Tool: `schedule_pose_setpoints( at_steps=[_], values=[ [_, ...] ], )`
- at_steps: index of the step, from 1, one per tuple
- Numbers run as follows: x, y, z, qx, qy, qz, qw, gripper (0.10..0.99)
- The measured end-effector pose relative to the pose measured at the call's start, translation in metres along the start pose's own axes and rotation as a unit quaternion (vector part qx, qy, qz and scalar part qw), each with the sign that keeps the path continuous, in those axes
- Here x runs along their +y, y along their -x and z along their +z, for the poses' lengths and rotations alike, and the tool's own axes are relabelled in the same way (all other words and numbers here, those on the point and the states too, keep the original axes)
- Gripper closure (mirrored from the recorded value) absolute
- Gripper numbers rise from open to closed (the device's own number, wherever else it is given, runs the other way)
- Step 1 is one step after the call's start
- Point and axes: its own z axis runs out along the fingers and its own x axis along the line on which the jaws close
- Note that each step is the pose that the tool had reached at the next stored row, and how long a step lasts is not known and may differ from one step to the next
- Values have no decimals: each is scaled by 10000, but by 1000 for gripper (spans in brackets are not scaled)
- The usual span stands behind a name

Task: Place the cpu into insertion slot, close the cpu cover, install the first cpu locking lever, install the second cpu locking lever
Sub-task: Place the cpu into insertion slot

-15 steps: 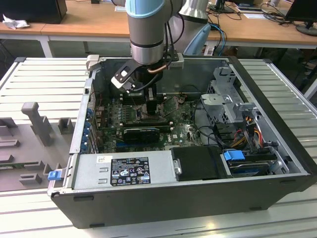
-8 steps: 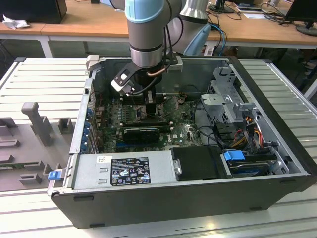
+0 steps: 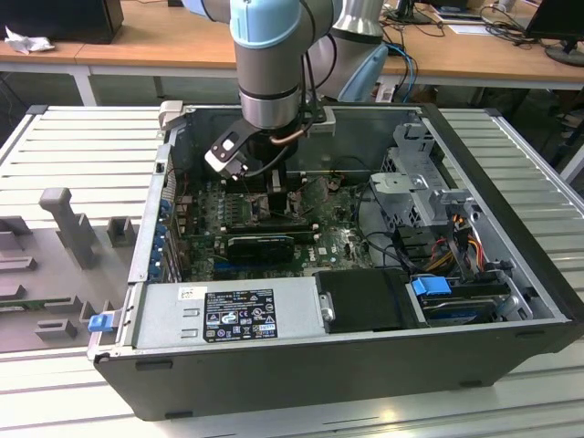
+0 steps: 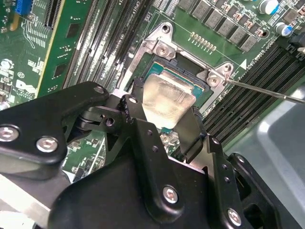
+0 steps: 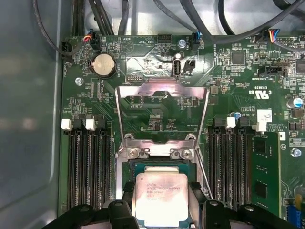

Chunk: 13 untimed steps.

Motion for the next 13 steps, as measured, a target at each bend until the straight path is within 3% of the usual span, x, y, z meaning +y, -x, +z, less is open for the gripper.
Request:
schedule_pose_setpoints(
  at_steps=[9,10,13],
  values=[
    [-4,0,11,0,0,0,10000,549],
    [-4,-5,14,2,1,1,10000,486],
    [-5,-22,19,18,0,2,10000,486]
  ],
)
